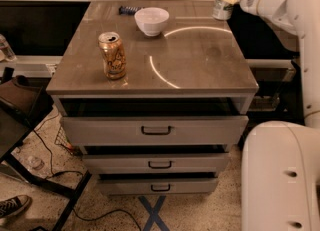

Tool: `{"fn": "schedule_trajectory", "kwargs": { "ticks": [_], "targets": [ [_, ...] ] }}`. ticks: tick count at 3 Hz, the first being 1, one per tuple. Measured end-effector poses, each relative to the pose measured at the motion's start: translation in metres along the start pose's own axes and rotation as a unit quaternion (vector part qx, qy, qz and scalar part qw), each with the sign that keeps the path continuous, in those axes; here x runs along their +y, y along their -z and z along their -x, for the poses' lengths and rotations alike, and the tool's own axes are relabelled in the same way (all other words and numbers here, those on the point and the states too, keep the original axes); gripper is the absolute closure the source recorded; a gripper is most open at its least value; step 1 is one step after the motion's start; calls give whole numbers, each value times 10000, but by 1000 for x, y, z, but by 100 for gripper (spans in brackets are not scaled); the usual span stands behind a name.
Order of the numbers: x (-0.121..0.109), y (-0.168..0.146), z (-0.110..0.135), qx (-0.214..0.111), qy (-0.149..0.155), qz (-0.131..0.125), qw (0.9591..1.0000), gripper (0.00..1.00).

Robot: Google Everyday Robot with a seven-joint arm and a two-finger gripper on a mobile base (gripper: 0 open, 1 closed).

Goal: Move 7up can near orange can

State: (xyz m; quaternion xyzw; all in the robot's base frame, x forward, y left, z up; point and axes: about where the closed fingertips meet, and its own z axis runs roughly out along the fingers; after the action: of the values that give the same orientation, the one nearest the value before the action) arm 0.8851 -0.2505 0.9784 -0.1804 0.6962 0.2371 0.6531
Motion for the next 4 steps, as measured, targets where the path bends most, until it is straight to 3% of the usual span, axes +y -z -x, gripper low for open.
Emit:
{"fn": "schedule_trajectory", "kwargs": {
  "ticks": [2,3,4],
  "targets": [
    [13,71,19,23,52,376,9993,100],
    [61,98,21,-127,237,851,9960,100],
    [103,104,10,-191,272,1181,9925,100]
  ]
}}
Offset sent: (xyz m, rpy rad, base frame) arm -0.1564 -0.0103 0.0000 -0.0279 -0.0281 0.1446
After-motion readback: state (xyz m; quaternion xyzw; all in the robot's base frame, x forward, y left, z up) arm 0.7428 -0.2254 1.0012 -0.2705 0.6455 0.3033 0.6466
